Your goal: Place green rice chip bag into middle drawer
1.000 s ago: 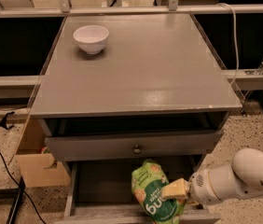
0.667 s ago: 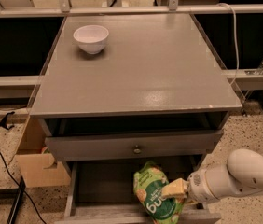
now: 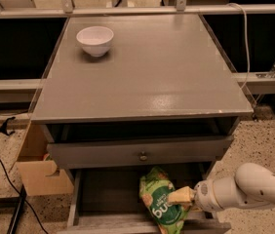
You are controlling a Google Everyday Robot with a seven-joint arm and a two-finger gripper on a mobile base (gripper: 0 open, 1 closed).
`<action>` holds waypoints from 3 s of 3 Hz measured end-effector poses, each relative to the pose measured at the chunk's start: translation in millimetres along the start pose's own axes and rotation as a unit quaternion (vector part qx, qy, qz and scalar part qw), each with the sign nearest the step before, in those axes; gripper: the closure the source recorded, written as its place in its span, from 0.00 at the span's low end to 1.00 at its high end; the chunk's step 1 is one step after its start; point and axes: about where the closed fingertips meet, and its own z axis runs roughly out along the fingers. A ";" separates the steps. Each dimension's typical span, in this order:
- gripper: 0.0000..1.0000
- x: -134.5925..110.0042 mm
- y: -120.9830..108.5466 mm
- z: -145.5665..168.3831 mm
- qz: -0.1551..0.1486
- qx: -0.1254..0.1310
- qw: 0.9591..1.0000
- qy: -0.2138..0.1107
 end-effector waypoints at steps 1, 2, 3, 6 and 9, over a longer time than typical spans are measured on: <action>1.00 7.6 -0.8 15.6 -0.031 0.026 0.999 0.011; 1.00 9.1 -0.4 16.8 -0.029 0.028 0.999 0.013; 1.00 19.7 -0.8 27.5 -0.031 0.034 0.999 0.019; 1.00 69.0 -0.8 68.4 -0.045 0.054 0.997 0.033; 1.00 89.3 10.9 117.8 -0.048 0.047 0.996 0.056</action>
Offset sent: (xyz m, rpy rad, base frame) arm 0.0085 0.0078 -0.0079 0.0352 -0.0555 0.0163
